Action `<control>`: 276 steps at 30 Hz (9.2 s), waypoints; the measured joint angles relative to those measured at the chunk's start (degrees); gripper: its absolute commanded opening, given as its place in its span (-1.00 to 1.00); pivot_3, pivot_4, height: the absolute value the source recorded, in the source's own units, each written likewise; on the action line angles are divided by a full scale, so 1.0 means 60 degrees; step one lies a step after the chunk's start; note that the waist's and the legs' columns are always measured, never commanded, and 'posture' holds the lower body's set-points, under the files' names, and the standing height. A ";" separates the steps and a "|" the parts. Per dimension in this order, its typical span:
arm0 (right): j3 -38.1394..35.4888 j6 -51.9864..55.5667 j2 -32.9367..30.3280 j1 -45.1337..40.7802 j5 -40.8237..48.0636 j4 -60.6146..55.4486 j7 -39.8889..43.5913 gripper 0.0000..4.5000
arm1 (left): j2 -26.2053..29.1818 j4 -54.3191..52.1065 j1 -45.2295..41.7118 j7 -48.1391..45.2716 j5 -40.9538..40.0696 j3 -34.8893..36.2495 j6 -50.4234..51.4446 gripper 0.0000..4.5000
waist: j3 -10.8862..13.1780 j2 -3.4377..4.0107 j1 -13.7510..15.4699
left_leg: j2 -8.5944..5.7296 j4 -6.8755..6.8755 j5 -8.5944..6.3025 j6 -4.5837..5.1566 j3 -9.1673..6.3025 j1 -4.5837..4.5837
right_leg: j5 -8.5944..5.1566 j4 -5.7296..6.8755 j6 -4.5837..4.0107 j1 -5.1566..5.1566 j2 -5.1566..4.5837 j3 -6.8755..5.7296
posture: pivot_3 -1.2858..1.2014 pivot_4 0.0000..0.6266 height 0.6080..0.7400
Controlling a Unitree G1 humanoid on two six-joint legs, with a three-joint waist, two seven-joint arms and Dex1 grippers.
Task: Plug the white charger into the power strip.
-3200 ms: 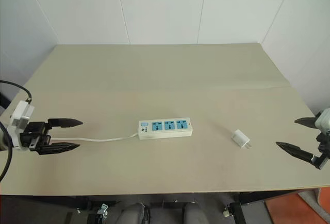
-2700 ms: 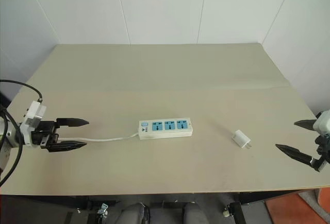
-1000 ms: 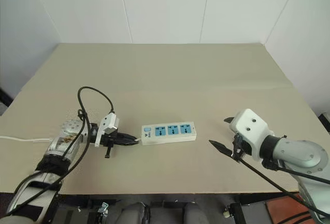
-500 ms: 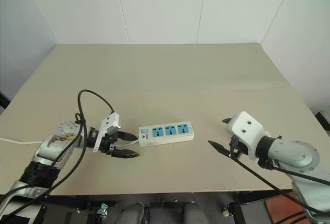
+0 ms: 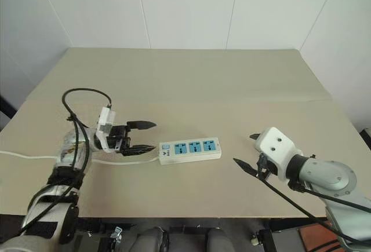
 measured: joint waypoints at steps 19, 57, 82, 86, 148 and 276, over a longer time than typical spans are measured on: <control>-0.0163 0.0262 0.0093 0.0325 -0.0183 -0.0376 -0.0455 1.00 | -0.0079 0.2753 -0.0617 -0.0051 -0.0083 -0.1970 -0.2160 0.99 | 0.0001 -0.0001 -0.0110 | 0.0000 0.0000 0.0000 0.0000 -0.0015 0.0003 | 0.0000 0.0008 0.0001 0.0000 0.0001 0.0002 | 0.03 -0.52 1.00; -0.0084 0.2368 -0.1194 -0.0596 0.0606 -0.0275 0.0121 1.00 | -0.0836 0.3458 -0.0645 0.0524 0.1960 -0.0606 -0.3835 0.45 | -0.0001 0.0003 -0.0114 | 0.0003 -0.0007 0.0000 0.0000 -0.0016 0.0130 | -0.0002 -0.0012 0.0003 0.0135 0.0001 -0.0004 | 0.03 -0.52 1.00; 0.9984 0.6544 -0.2159 -1.1545 -0.1138 0.8286 0.4990 1.00 | -0.1062 0.2701 -0.0615 -0.0037 0.1947 -0.0643 -0.3392 0.45 | -0.0014 0.0038 0.0068 | -0.0004 -0.0010 -0.0004 0.0006 -0.0016 -0.0113 | 0.0003 0.0034 -0.0001 -0.0176 -0.0025 -0.0002 | 0.03 -0.52 1.00; 0.9983 0.6535 -0.2047 -1.1544 -0.1266 0.8616 0.5178 1.00 | -0.1058 0.2667 -0.0555 0.0011 0.1951 -0.0613 -0.3388 0.45 | -0.0024 0.0054 0.0054 | -0.0002 -0.0009 -0.0004 0.0006 -0.0011 -0.0110 | 0.0003 0.0035 -0.0002 -0.0175 -0.0023 -0.0002 | 0.03 -0.52 1.00; 0.8970 0.7352 -0.1353 -1.0501 -0.1151 0.8637 0.4008 -0.50 | -0.1056 0.2672 -0.0540 0.0286 0.2141 -0.0666 -0.3581 0.45 | -0.0059 0.0110 0.0081 | 0.0000 0.0016 -0.0003 0.0006 0.0040 -0.0104 | 0.0004 0.0051 -0.0004 -0.0164 -0.0019 -0.0002 | 0.03 -0.52 1.00; 0.3057 -0.8063 0.6867 -0.6615 -0.0033 1.3009 0.6059 -0.50 | -0.0234 0.1001 0.0147 0.0223 0.2014 -0.1339 -0.1688 0.45 | -0.0110 0.0051 -0.0275 | 0.0010 -0.0045 -0.0005 0.0005 -0.0061 0.0163 | 0.0004 0.0010 0.0000 0.0113 -0.0006 -0.0016 | 0.03 -0.52 1.00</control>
